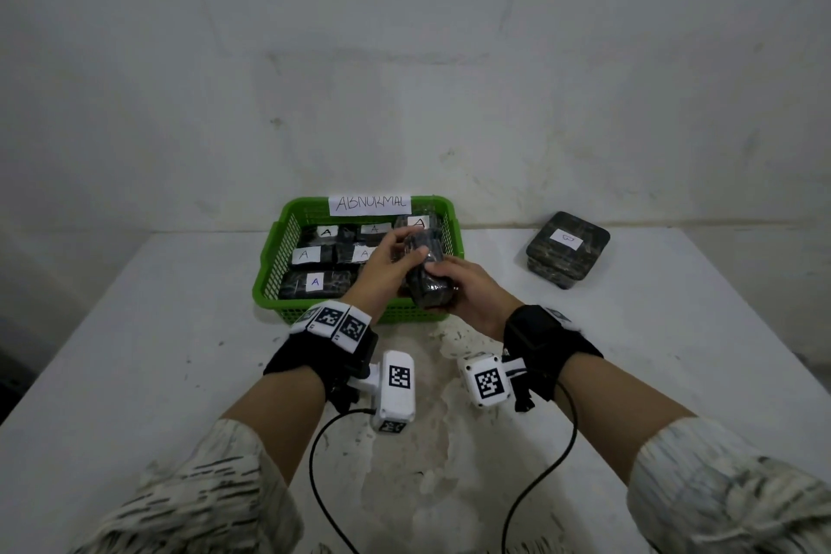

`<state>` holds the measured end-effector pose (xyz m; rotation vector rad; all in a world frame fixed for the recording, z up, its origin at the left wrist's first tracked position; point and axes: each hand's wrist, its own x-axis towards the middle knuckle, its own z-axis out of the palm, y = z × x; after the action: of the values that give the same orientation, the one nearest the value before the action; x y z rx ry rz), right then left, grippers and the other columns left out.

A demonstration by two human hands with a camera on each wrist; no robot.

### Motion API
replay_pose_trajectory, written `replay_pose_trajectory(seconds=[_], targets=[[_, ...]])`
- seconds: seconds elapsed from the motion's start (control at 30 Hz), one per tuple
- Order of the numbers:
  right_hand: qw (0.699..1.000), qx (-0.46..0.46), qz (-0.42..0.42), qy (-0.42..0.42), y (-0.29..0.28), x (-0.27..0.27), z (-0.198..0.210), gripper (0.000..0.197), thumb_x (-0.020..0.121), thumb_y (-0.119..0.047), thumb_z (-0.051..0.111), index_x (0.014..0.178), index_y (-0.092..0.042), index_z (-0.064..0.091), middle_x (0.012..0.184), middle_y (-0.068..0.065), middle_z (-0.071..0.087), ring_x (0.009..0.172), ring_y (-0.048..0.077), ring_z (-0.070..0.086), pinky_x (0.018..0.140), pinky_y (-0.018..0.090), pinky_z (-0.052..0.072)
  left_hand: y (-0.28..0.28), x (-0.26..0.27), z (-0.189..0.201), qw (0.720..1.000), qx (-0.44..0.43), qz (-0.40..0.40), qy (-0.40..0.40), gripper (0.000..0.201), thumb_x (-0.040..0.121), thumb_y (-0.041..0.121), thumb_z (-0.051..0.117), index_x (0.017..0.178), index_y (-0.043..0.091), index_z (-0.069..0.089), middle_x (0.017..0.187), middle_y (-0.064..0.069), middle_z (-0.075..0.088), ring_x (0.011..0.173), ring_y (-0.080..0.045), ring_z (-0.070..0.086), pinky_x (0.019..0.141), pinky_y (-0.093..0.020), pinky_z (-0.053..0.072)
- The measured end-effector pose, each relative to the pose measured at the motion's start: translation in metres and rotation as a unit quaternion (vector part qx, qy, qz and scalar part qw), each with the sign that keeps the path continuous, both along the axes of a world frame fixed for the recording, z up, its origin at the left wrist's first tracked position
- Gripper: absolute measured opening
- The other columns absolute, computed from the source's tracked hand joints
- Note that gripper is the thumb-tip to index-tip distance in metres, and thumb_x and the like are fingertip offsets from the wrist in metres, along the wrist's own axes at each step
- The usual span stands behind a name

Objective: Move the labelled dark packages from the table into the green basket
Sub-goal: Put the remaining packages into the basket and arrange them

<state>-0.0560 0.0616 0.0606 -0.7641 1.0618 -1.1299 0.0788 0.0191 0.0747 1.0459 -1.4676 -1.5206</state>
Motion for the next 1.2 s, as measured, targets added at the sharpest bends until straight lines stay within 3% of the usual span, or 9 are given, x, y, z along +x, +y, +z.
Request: replay_pose_trajectory(seconds=[0.1,0.27,0.4,0.47,0.6,0.8,1.03,1.13,1.2], targets=[[1.0,0.002,0.029,-0.003,0.002,-0.001,0.0,0.031,0.095,-0.011,0.053,0.126,-0.013,0.054,0.113,0.011,0.064,0.098,0.023,0.062,0.067,0.027,0.054,-0.002,-0.003,-0.001,1.0,0.005,0.01,-0.006,0.026,0.094,0.016,0.053,0.12,0.02,0.052,0.124,-0.014,0.052,0.099,-0.02,0.06,0.08,-0.031,0.056],[0.998,-0.004,0.038,0.042,0.0,-0.001,0.001,0.06,0.095,-0.03,0.056,0.149,-0.022,0.031,0.141,0.009,0.053,0.123,0.025,0.054,0.096,0.041,0.049,-0.003,-0.003,0.001,1.0,0.013,0.026,-0.007,0.032,0.095,0.022,0.052,0.127,0.018,0.049,0.131,-0.013,0.051,0.119,-0.029,0.053,0.098,-0.048,0.048],[0.988,-0.029,0.067,0.138,0.001,0.0,0.006,0.077,0.095,-0.049,0.047,0.152,-0.041,-0.003,0.161,-0.006,0.014,0.147,0.019,0.018,0.117,0.044,0.023,-0.004,-0.002,0.004,0.997,0.058,0.041,0.005,0.034,0.098,0.027,0.045,0.129,0.012,0.047,0.126,-0.01,0.053,0.119,-0.027,0.052,0.088,-0.036,0.05],[0.986,-0.049,0.08,0.139,0.001,0.002,0.004,0.078,0.093,-0.046,0.052,0.151,-0.043,-0.001,0.161,-0.009,0.01,0.147,0.015,0.017,0.118,0.039,0.022,-0.004,-0.002,0.006,0.994,0.108,0.023,0.005,0.039,0.099,0.036,0.04,0.131,0.015,0.047,0.132,-0.01,0.052,0.121,-0.027,0.051,0.094,-0.044,0.049],[0.987,-0.077,-0.006,0.139,0.0,0.004,0.004,0.067,0.092,-0.036,0.061,0.149,-0.034,0.026,0.149,0.0,0.038,0.133,0.018,0.043,0.106,0.033,0.04,0.0,0.001,0.013,0.987,0.161,-0.017,0.003,0.046,0.099,0.05,0.03,0.13,0.022,0.051,0.132,-0.009,0.054,0.119,-0.032,0.053,0.092,-0.044,0.05],[0.987,-0.035,-0.054,0.147,-0.007,0.002,0.002,0.109,0.05,-0.074,0.076,0.142,-0.028,0.04,0.141,0.002,0.052,0.127,0.022,0.052,0.109,0.051,0.039,0.008,0.006,0.017,0.981,0.156,-0.093,-0.071,0.055,0.086,0.07,0.03,0.128,0.038,0.045,0.134,-0.002,0.049,0.124,-0.029,0.048,0.103,-0.054,0.039],[0.989,-0.018,0.019,0.148,0.001,-0.006,0.002,0.071,0.08,-0.034,0.07,0.144,-0.026,0.042,0.128,0.006,0.06,0.114,0.024,0.058,0.098,0.039,0.045,0.006,0.008,0.016,0.98,0.17,-0.059,-0.089,0.058,0.087,0.067,0.038,0.128,0.029,0.052,0.129,-0.006,0.057,0.113,-0.028,0.058,0.091,-0.042,0.048],[0.986,-0.034,0.007,0.16,0.003,-0.005,0.003,0.056,0.09,-0.022,0.063,0.143,-0.022,0.044,0.123,0.009,0.063,0.098,0.019,0.063,0.085,0.03,0.047,0.007,0.008,0.015,0.978,0.171,-0.074,-0.097,0.062,0.085,0.068,0.041,0.133,0.029,0.049,0.133,-0.003,0.055,0.119,-0.027,0.055,0.099,-0.048,0.044],[0.984,-0.035,0.028,0.173,0.005,-0.004,0.006,0.057,0.092,-0.024,0.061,0.145,-0.023,0.04,0.128,0.008,0.061,0.104,0.02,0.062,0.09,0.031,0.047,0.007,0.006,0.015,0.979,0.162,-0.07,-0.106,0.061,0.085,0.065,0.044,0.134,0.028,0.049,0.137,-0.005,0.052,0.123,-0.028,0.051,0.104,-0.05,0.041]])
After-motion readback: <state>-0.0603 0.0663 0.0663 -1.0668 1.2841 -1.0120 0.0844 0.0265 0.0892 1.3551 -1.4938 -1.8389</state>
